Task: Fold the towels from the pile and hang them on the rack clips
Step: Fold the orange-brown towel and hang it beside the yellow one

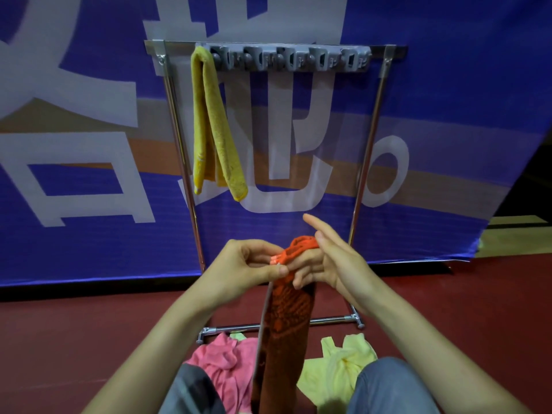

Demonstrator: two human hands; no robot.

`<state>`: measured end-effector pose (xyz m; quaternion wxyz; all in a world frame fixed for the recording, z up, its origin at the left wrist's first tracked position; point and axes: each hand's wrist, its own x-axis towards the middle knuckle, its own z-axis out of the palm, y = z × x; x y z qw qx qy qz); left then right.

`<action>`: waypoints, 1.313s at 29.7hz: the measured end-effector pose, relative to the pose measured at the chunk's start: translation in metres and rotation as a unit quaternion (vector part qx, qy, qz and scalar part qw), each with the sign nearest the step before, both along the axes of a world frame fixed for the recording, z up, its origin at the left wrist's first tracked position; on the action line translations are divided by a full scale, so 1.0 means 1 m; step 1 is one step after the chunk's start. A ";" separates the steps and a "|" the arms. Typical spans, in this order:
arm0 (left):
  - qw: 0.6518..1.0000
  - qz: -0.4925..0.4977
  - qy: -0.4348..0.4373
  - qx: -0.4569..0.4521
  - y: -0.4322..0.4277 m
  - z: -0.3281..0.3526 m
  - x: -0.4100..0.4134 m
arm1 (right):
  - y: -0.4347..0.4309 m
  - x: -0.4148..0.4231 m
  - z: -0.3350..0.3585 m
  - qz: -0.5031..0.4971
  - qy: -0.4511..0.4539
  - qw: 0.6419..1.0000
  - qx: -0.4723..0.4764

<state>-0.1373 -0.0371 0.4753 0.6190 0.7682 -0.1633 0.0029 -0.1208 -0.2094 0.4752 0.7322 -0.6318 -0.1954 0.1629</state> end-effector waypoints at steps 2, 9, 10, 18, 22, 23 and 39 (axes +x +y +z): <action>1.000 0.004 0.009 -0.005 0.002 -0.003 -0.001 | 0.001 0.001 -0.003 0.005 0.005 1.000 -0.003; 0.999 0.019 0.036 -0.013 0.003 -0.013 -0.006 | 0.002 -0.003 -0.011 0.024 0.025 0.999 -0.017; 0.999 0.023 0.040 -0.016 0.003 -0.014 -0.006 | 0.002 -0.004 -0.011 0.027 0.029 0.999 -0.017; 0.998 0.036 0.054 -0.022 0.005 -0.018 -0.009 | -0.009 -0.002 -0.023 0.003 0.025 0.998 -0.058; 0.999 0.036 0.036 -0.012 0.006 -0.014 -0.011 | -0.015 0.009 -0.034 -0.043 -0.025 0.987 -0.152; 0.999 0.035 0.032 -0.008 0.006 -0.013 -0.011 | -0.016 0.010 -0.035 -0.051 -0.052 0.982 -0.174; 0.991 0.082 -0.038 0.103 0.011 0.007 -0.009 | 0.003 0.002 -0.028 -0.136 -0.130 0.982 -0.016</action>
